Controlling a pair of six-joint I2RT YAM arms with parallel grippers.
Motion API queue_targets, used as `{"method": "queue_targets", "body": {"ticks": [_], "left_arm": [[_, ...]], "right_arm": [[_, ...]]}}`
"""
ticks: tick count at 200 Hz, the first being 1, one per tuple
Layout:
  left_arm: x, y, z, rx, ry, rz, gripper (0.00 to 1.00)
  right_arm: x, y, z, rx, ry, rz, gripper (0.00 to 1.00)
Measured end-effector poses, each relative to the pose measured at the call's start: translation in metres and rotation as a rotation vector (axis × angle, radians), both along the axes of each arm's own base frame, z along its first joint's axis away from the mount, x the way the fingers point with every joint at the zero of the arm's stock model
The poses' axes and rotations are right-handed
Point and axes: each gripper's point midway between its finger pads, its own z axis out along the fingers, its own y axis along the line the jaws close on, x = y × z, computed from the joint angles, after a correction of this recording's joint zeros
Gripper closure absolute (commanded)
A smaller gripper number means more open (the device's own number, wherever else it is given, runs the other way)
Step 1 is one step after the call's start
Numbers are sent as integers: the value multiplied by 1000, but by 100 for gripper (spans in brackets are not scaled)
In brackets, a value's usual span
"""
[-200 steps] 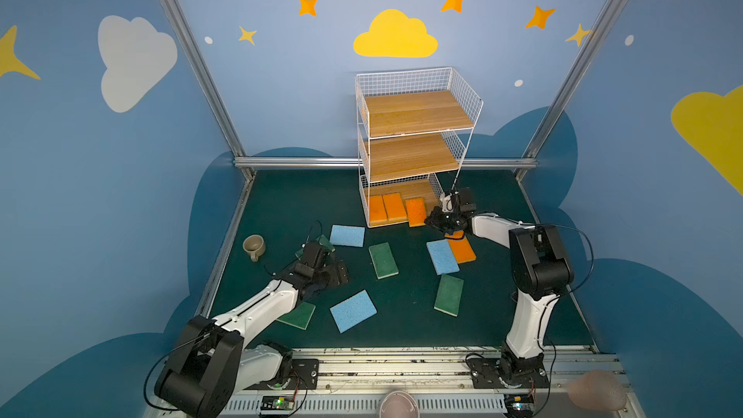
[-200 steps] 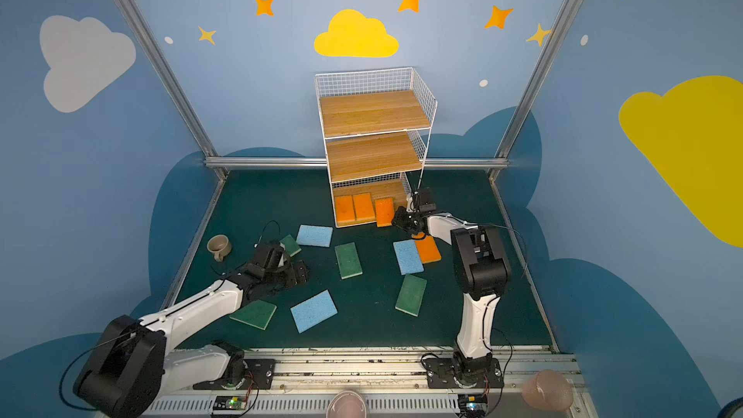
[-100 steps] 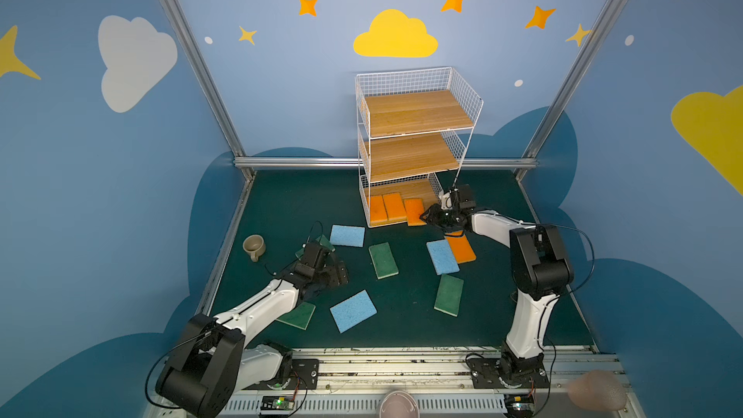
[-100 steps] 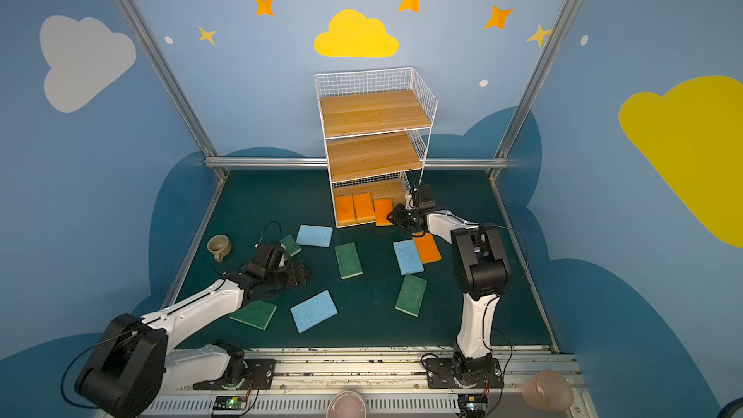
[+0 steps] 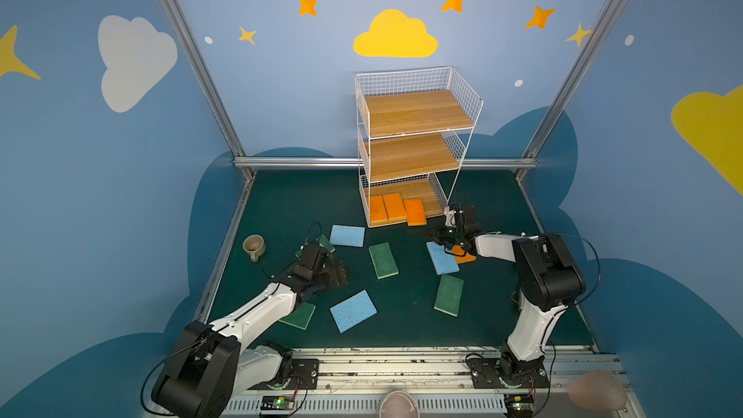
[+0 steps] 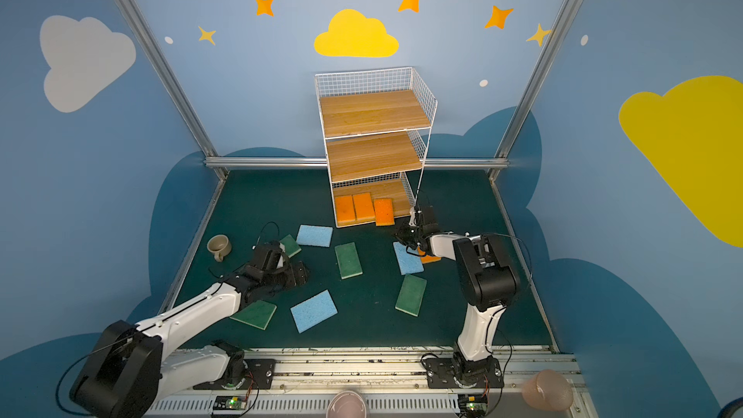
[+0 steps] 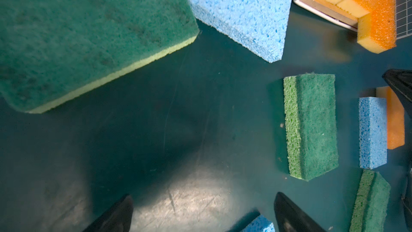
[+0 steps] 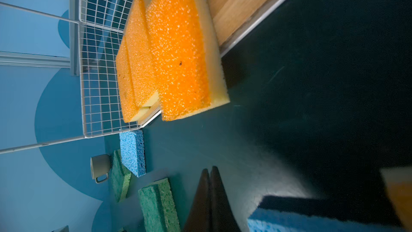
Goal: Arrange cleaning sponges on a shelf
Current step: Move the cleaning sponge to the shelf.
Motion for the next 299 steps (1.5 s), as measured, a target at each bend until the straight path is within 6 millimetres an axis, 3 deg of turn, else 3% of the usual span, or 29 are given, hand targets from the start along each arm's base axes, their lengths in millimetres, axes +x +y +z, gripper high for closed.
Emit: {"method": "queue_targets", "body": {"ticks": [24, 77, 145, 188, 299], "left_arm": [[0, -2, 2, -11, -4, -6, 2], [-1, -7, 9, -40, -19, -22, 2], [-1, -8, 9, -47, -20, -26, 2], [-1, -8, 9, -46, -20, -24, 2], [0, -7, 2, -31, 7, -18, 2]], "right_arm": [[10, 8, 2, 62, -16, -40, 100], [14, 11, -25, 65, 55, -137, 100], [40, 8, -9, 74, 12, -201, 100], [58, 5, -9, 75, 9, -218, 100], [61, 14, -15, 82, 52, -185, 100]]}}
